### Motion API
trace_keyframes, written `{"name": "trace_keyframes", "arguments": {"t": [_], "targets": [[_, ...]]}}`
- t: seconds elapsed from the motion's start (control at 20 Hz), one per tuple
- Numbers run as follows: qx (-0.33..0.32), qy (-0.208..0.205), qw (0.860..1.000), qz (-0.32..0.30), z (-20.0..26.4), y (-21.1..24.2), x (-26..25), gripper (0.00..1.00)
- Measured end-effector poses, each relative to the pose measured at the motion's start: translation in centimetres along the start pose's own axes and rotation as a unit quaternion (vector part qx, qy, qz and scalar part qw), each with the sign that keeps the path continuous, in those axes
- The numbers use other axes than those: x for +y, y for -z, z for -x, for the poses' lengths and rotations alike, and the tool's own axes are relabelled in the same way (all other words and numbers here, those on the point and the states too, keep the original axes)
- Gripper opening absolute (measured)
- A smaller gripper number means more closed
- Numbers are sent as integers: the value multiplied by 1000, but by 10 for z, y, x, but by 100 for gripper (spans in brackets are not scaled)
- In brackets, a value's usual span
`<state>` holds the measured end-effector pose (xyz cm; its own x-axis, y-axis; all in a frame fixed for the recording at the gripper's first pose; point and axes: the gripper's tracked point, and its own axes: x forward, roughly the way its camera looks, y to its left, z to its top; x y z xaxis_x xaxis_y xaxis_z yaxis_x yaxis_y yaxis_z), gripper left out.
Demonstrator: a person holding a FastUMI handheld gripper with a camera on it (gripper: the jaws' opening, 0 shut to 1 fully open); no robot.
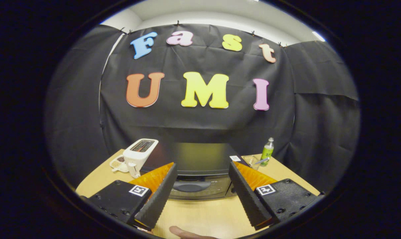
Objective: Open the toaster oven, put the food inside, and close the toaster oven door.
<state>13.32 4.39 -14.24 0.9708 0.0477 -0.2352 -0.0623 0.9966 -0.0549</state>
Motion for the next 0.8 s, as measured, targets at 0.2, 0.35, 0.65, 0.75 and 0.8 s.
{"name": "trace_keyframes", "arguments": {"t": [0.2, 0.35, 0.65, 0.75, 0.8], "targets": [[59, -1, 998, 12, -36, 38, 10, 100], [73, -6, 997, 13, -49, 45, 18, 100], [104, -16, 994, 6, -65, 67, 21, 100], [100, -23, 995, -9, -65, 67, 20, 100], [95, -27, 995, -14, -65, 66, 20, 100]]}}
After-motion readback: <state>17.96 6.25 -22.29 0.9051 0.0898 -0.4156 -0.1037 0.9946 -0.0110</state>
